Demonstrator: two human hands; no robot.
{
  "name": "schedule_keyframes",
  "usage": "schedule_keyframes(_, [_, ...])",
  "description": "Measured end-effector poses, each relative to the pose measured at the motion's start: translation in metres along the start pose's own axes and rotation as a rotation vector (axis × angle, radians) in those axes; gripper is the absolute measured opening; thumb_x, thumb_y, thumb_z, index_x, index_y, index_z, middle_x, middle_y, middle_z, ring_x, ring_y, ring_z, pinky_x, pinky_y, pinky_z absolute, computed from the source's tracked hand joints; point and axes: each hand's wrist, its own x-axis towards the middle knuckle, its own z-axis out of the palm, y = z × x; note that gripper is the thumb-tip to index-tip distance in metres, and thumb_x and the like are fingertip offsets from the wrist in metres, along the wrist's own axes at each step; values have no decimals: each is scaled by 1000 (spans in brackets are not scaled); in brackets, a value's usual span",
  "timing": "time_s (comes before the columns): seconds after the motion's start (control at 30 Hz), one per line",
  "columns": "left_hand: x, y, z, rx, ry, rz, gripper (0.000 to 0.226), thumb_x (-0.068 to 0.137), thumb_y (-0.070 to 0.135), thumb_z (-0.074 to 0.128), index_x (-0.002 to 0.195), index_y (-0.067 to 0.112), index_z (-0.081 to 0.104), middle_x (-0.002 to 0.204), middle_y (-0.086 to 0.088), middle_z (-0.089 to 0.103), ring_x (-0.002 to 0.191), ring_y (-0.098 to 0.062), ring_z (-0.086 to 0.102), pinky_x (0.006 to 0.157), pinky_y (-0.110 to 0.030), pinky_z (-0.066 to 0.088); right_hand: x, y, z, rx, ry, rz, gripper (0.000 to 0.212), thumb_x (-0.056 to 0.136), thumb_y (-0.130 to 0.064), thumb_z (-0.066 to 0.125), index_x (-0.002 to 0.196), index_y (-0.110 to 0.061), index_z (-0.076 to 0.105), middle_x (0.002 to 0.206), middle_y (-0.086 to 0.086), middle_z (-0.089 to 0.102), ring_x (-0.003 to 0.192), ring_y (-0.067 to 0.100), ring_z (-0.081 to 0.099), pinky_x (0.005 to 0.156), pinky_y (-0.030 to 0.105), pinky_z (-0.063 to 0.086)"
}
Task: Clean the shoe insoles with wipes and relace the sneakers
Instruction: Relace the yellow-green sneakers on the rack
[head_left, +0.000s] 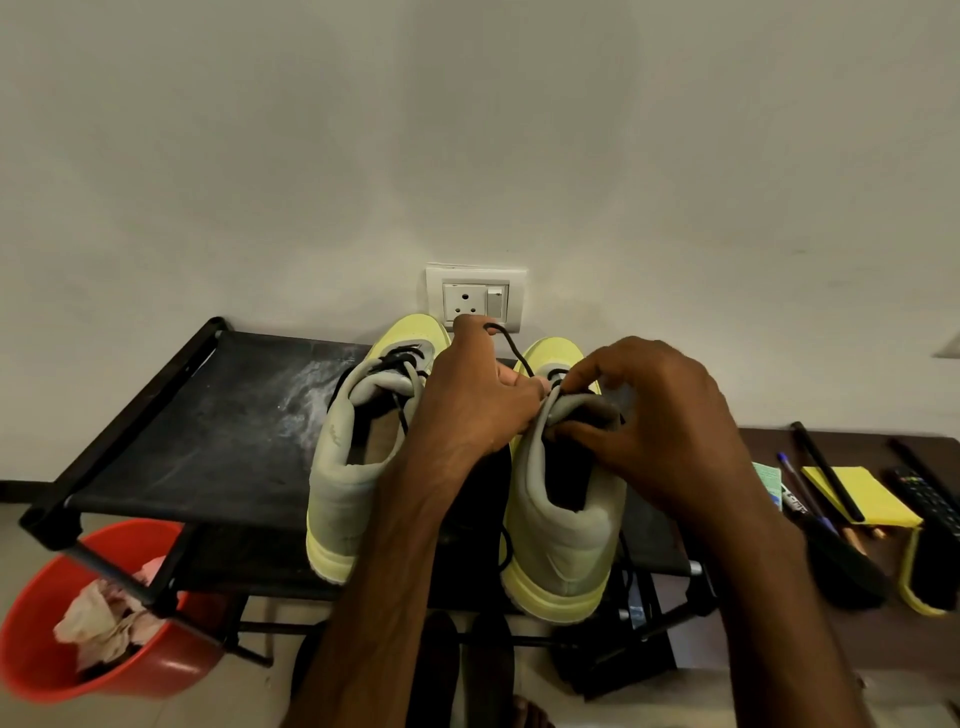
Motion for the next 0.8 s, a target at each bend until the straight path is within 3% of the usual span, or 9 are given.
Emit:
schedule_keyframes(0.2, [0, 1, -1, -8, -6, -13, 69, 85, 32, 78, 139, 23, 35, 93, 1, 74, 83, -19, 73, 84, -43, 61, 1, 5, 3, 41, 54, 10, 17, 77, -38, 85, 85, -26, 77, 81, -7, 71, 74, 16, 63, 68, 45, 55])
schedule_keyframes(0.3, [-1, 2, -1, 7, 2, -18, 69, 85, 34, 78, 138, 22, 35, 92, 1, 74, 82, -18, 73, 83, -42, 61, 1, 6, 3, 57, 80, 21, 22, 80, -47, 77, 83, -25, 75, 79, -10, 71, 71, 13, 64, 68, 45, 54])
schedule_keyframes(0.5, [-4, 5, -2, 11, 6, -16, 67, 87, 32, 77, 139, 20, 35, 87, 2, 75, 76, -16, 74, 84, -41, 61, 2, 6, 4, 56, 79, 46, 19, 84, -42, 78, 87, -23, 74, 81, -9, 72, 74, 12, 64, 72, 46, 55])
schedule_keyframes(0.6, [-3, 4, -2, 20, 4, -27, 69, 86, 32, 78, 139, 21, 35, 90, 1, 75, 78, -17, 73, 83, -41, 61, 3, 5, 2, 68, 31, 48, 18, 82, -39, 79, 93, -25, 75, 87, -12, 71, 80, 9, 64, 76, 45, 56])
schedule_keyframes(0.73, [-4, 5, -3, -4, 8, -22, 66, 86, 31, 78, 136, 23, 37, 88, 1, 75, 76, -17, 74, 82, -42, 61, 3, 6, -9, 10, -136, 91, 32, 73, -30, 90, 100, -28, 73, 95, -12, 68, 87, 9, 60, 80, 39, 55])
schedule_keyframes(0.8, [-5, 5, -3, -13, 11, -20, 65, 86, 30, 78, 136, 23, 37, 85, 2, 76, 74, -17, 74, 83, -42, 61, 2, 6, -14, -35, -107, 85, 27, 75, -31, 88, 97, -29, 75, 91, -9, 68, 83, 12, 60, 77, 39, 54])
